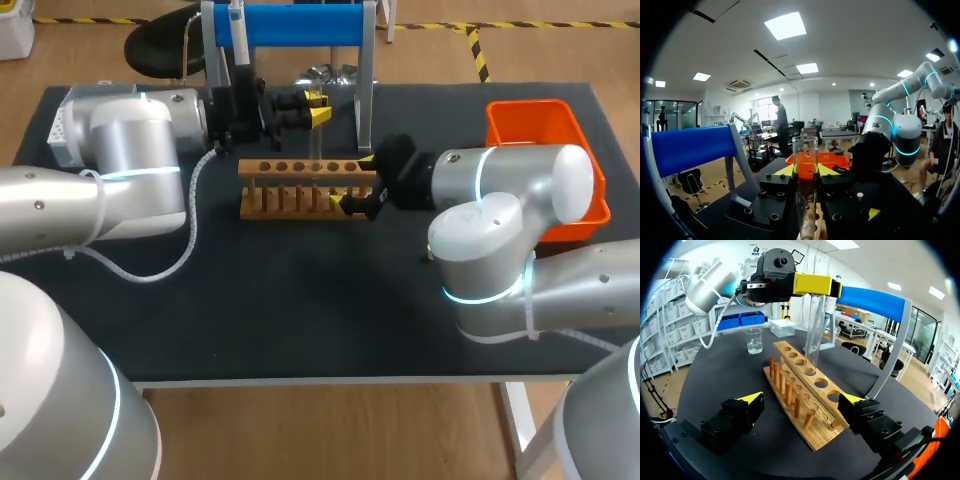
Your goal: Invert the test tube, pick up the pipette, mount the tip to pipette, aspirate from beaker and dispense into the tube, eject the tip, return the pipette, and cap with the stopper.
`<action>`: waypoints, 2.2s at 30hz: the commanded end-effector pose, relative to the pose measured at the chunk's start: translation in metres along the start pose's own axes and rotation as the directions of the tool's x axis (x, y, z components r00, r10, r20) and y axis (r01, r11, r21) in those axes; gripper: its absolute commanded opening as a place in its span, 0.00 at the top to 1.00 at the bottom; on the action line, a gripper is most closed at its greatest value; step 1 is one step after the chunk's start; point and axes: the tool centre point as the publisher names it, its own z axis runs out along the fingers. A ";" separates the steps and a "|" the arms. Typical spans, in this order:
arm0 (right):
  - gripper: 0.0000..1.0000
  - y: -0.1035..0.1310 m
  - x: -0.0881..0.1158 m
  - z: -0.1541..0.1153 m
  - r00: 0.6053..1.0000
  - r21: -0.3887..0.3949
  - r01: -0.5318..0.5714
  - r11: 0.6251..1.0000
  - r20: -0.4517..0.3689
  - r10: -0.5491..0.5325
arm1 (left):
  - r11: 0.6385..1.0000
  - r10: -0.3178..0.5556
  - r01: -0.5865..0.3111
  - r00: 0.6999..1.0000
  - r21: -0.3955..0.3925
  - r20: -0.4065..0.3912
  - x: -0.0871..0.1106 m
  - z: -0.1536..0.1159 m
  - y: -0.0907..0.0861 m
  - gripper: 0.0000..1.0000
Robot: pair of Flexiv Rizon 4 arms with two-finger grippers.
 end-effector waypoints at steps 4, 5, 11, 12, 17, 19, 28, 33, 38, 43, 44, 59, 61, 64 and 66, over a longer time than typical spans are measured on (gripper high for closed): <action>0.00 0.001 0.000 -0.001 1.000 0.004 0.000 1.000 -0.002 0.000 | 1.000 0.003 -0.003 1.000 0.018 0.001 -0.004 0.005 0.005 1.00; 0.00 0.001 0.000 -0.001 1.000 0.004 0.000 1.000 -0.002 0.000 | 1.000 0.003 -0.003 1.000 0.020 0.001 -0.004 0.005 0.005 1.00; 0.00 0.001 0.000 -0.001 1.000 0.004 0.000 1.000 -0.002 0.000 | 1.000 0.002 -0.002 1.000 0.026 0.002 -0.004 0.006 0.008 1.00; 0.00 0.001 0.000 -0.001 1.000 0.004 0.000 1.000 -0.002 0.000 | 1.000 0.002 -0.002 1.000 0.026 0.003 -0.004 0.005 0.008 1.00; 0.00 0.001 0.000 -0.001 1.000 0.004 0.000 1.000 -0.002 0.000 | 1.000 -0.006 0.006 1.000 0.028 0.006 -0.003 0.004 0.013 1.00; 0.00 0.001 0.000 -0.001 1.000 0.004 0.000 1.000 -0.002 0.000 | 1.000 -0.009 0.009 1.000 0.029 0.007 -0.002 0.004 0.014 1.00; 0.00 0.001 0.000 -0.001 1.000 0.004 0.000 1.000 -0.002 0.000 | 0.999 -0.021 0.021 1.000 0.042 0.016 -0.002 0.002 0.022 1.00; 0.00 0.001 0.000 -0.001 1.000 0.004 0.000 1.000 -0.002 0.000 | 0.999 -0.027 0.026 1.000 0.047 0.016 -0.003 0.001 0.026 1.00; 0.00 0.001 0.000 -0.001 1.000 0.004 0.000 1.000 -0.002 0.000 | 0.998 -0.032 0.031 0.999 0.052 0.023 -0.003 -0.001 0.029 1.00; 0.00 0.001 0.000 -0.001 1.000 0.004 0.000 1.000 -0.002 0.000 | 0.998 -0.033 0.031 0.999 0.056 0.021 -0.003 -0.001 0.031 1.00; 0.00 0.001 0.000 -0.001 1.000 0.004 0.000 1.000 -0.002 0.000 | 0.998 -0.033 0.032 0.999 0.055 0.021 -0.004 -0.001 0.031 1.00; 0.00 0.001 0.000 -0.001 1.000 0.004 0.000 1.000 -0.002 0.000 | 0.999 -0.036 0.036 0.999 0.011 0.019 -0.005 -0.002 0.037 1.00; 0.00 0.001 0.000 -0.001 1.000 0.004 0.000 1.000 -0.002 0.000 | 0.999 -0.037 0.037 0.999 0.012 0.019 -0.005 -0.002 0.038 1.00; 0.00 0.001 0.000 -0.001 1.000 0.004 0.000 1.000 -0.002 0.000 | 0.999 -0.039 0.039 0.999 0.012 0.019 -0.005 -0.002 0.039 1.00; 0.00 0.001 0.000 -0.001 1.000 0.004 0.000 1.000 -0.002 0.000 | 0.999 -0.040 0.040 0.999 0.011 0.017 -0.005 -0.002 0.039 1.00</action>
